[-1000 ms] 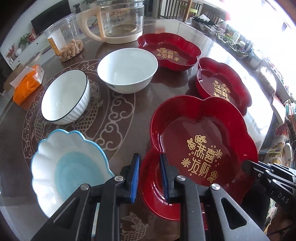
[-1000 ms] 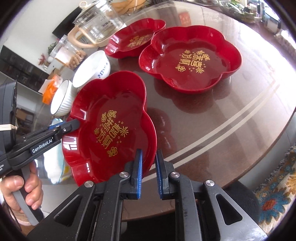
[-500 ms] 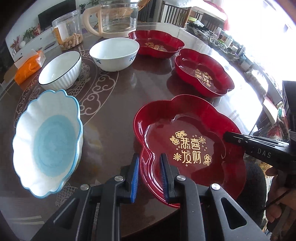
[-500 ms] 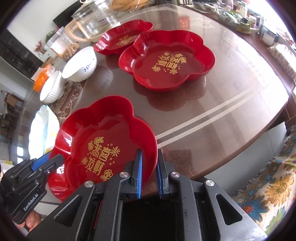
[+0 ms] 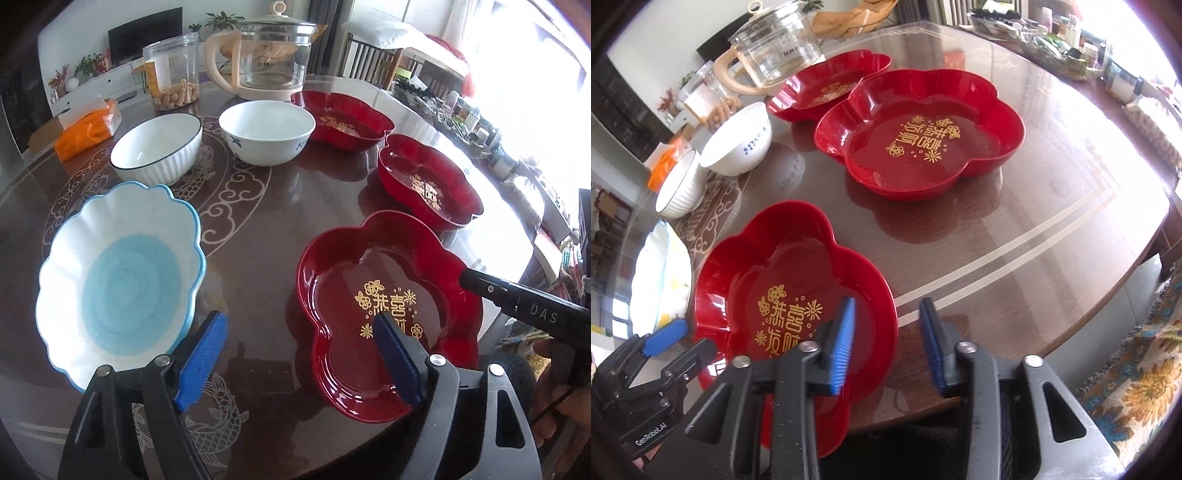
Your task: Organize plates and bowls
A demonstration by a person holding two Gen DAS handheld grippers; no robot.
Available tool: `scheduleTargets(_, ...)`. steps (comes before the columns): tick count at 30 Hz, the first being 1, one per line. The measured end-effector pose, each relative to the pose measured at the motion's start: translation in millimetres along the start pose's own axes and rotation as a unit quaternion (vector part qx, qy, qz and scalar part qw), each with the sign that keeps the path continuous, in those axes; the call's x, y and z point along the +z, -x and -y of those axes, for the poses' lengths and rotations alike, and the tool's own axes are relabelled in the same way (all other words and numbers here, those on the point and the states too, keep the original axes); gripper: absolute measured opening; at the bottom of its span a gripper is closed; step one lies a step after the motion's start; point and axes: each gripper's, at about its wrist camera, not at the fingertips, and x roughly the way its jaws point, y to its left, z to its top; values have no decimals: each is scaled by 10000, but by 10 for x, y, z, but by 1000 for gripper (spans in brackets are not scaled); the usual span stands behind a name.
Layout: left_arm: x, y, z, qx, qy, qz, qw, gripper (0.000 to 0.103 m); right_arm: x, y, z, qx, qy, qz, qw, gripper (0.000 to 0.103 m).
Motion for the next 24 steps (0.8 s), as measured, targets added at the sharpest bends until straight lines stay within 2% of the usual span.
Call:
scheduleTargets(2, 62, 187, -39, 21, 77, 343, 9994, 83, -21, 164, -30, -84, 1, 281, 9996, 64)
scheduleTargets(5, 148, 489, 8, 217, -52, 942, 9953, 85, -122, 553, -181, -222, 139, 971, 9949, 64)
scheduleTargets(8, 124, 806, 107, 377, -240, 1520, 9874, 98, -324, 1010, -396, -471, 294, 1768, 9827, 68)
scheduleTargets(10, 38, 988, 157, 510, -298, 1873, 9805, 101, -495, 1280, -520, -629, 331, 2245, 9719, 77)
scheduleTargets(11, -16, 1058, 170, 516, -337, 1989, 9781, 101, -583, 1381, -564, -671, 315, 2433, 9671, 78)
scheduleTargets(14, -157, 1157, 179, 352, -442, 2041, 9773, 101, -813, 1526, -660, -841, 244, 2783, 9565, 78)
scheduleTargets(17, -265, 1196, 108, 124, -262, 2052, 9783, 101, -1001, 1561, -688, -990, 177, 3067, 9465, 78)
scheduleTargets(20, -363, 1206, 36, 77, -72, 2213, 9751, 101, -1199, 1668, -695, -1178, 90, 3591, 9258, 78)
scheduleTargets(24, -421, 1153, 15, 78, -44, 2032, 9791, 101, -1305, 1851, -731, -1227, 148, 4092, 9040, 78)
